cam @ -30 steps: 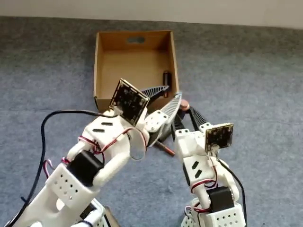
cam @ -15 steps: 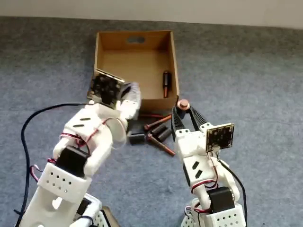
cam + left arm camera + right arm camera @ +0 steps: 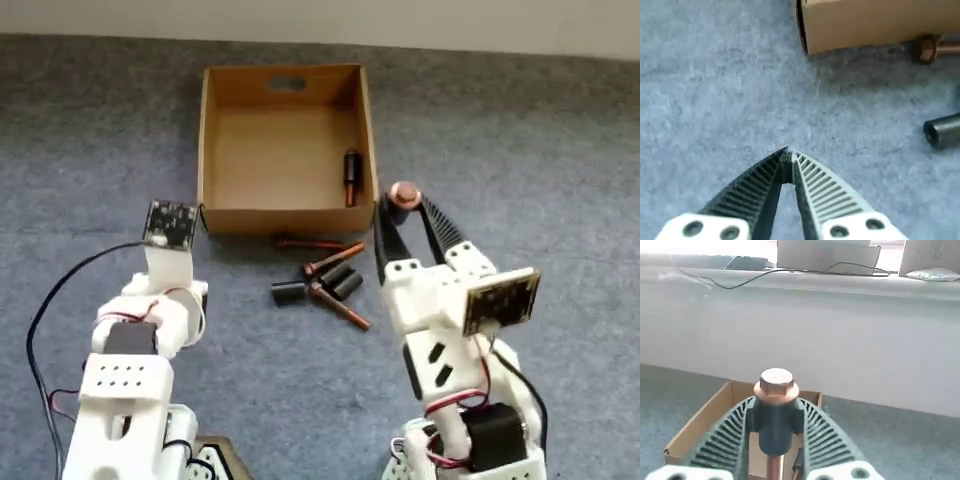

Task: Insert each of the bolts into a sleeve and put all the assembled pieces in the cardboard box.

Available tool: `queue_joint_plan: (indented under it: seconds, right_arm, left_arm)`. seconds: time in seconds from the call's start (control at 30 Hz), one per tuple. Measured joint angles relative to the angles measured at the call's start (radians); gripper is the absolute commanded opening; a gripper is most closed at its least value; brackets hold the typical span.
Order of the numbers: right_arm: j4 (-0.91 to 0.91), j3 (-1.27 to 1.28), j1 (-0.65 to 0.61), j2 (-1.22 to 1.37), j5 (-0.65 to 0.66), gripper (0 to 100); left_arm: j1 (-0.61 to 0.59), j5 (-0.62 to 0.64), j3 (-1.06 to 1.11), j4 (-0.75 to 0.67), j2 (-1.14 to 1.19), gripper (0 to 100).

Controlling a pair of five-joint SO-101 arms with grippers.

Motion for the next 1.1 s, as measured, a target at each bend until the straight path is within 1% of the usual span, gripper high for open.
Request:
queue_joint_plan:
  seconds: [0.07,0.13,0.27,0.47,0.63,0.77,0.87,0.97,1.1]
  right_arm:
    - [0.038,-0.123,0.0,0.14,-0.011,0.6]
    - [0.066,-0.247,0.0,0.298,-0.055,0.6]
    - [0.08,-0.477,-0.005,0.644,-0.117,0.6]
    - [0.081,-0.733,-0.038,1.131,-0.127,0.6]
    - [0.081,-0.925,-0.034,1.456,-0.127,0.6]
    - [0.081,-1.062,-0.037,1.666,-0.127,0.6]
    - [0.081,-1.151,-0.037,1.8,-0.127,0.6]
    - [0.081,-1.217,-0.035,1.903,-0.127,0.6]
    - [0.081,-1.247,-0.035,1.976,-0.127,0.6]
  left_arm:
    - [0.0,0.0,0.048,-0.048,0.0,1]
    - [0.0,0.0,0.095,-0.106,0.0,1]
    - [0.0,0.0,0.167,-0.224,0.0,1]
    - [0.0,-0.002,0.175,-0.258,-0.002,1]
    - [0.0,-0.002,0.175,-0.258,-0.002,1]
    - [0.0,-0.009,0.175,-0.258,-0.002,1]
    - [0.0,-0.046,0.176,-0.258,-0.002,1]
    - [0.0,-0.06,0.176,-0.258,-0.002,1]
    - [0.0,-0.063,0.176,-0.258,-0.002,1]
